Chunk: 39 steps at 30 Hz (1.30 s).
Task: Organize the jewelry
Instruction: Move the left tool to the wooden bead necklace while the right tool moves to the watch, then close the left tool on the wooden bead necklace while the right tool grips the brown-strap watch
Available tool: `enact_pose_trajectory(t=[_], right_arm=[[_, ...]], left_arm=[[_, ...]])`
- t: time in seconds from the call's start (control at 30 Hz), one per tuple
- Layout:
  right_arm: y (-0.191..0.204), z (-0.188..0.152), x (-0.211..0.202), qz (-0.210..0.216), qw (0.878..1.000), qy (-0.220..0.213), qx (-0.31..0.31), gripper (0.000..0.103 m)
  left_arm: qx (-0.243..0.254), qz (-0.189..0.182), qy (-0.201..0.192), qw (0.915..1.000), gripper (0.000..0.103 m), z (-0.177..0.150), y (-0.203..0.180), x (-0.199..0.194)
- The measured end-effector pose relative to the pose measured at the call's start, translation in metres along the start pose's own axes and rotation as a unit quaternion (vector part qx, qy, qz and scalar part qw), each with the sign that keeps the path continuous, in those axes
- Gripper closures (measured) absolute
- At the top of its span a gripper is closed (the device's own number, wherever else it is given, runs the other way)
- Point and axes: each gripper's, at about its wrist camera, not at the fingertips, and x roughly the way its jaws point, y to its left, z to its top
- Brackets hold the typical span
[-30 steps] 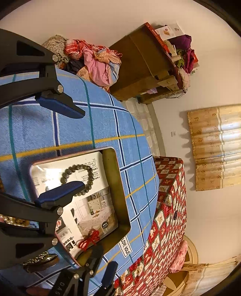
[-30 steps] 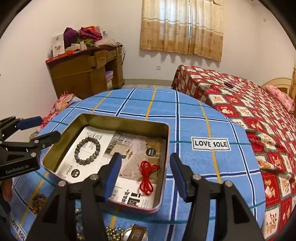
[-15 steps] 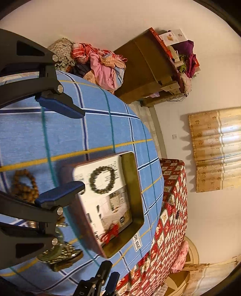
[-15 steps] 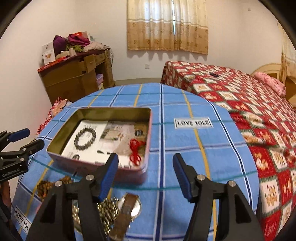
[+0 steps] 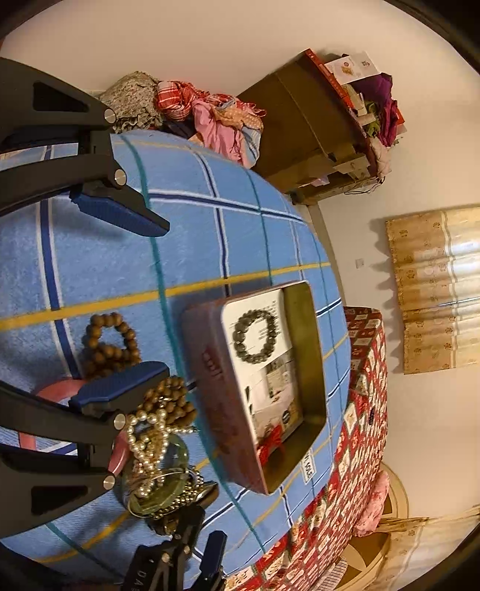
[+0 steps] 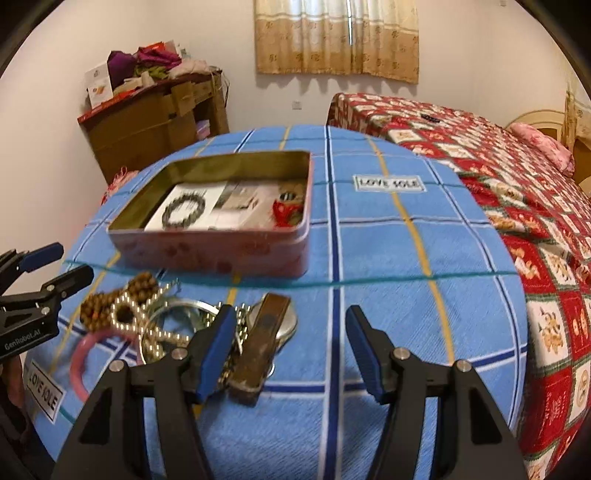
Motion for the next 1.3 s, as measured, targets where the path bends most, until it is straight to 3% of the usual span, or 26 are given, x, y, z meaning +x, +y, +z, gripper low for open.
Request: enact_pose_trajectory(t=[0.37,0.63,0.83,0.9,1.03,1.17,1.3], right_arm=[[-0.016,-0.011,0.008,-0.034,0.999,0.011,0.015,0.041],[-0.007,-0.013,0.009,-0.038,0.999,0.004,-0.017,0.055],[-0.005,-0.014,0.01,-0.036,0.999,-0.001,-0.018,0.056],[-0.005,-0.014,0.01,-0.036,0.999,-0.002,-0.019,0.056],[-0.004,-0.014,0.01,-0.036,0.999,-0.003,-0.02,0.056],[-0.004,-0.013,0.01,-0.034,0.999,-0.003,-0.021,0.057],[0.001,-0.014,0.01,-0.025,0.999,-0.004,-0.03,0.069]], left_arm=[[0.001,-0.013,0.004,0.9999,0.033,-0.005,-0.008,0.003],[0.009,-0.035,0.01,0.9993,0.033,-0.011,-0.013,0.011],[-0.004,-0.058,0.012,0.9983,0.033,-0.013,-0.007,0.016],[0.003,-0.064,0.012,0.9979,0.037,-0.013,-0.008,0.015],[0.008,-0.108,0.02,0.994,0.077,-0.012,-0.013,0.012],[0.018,-0.109,0.023,0.9936,0.079,-0.012,-0.015,0.009],[0.02,-0.083,0.02,0.9961,0.087,-0.01,-0.006,0.009]])
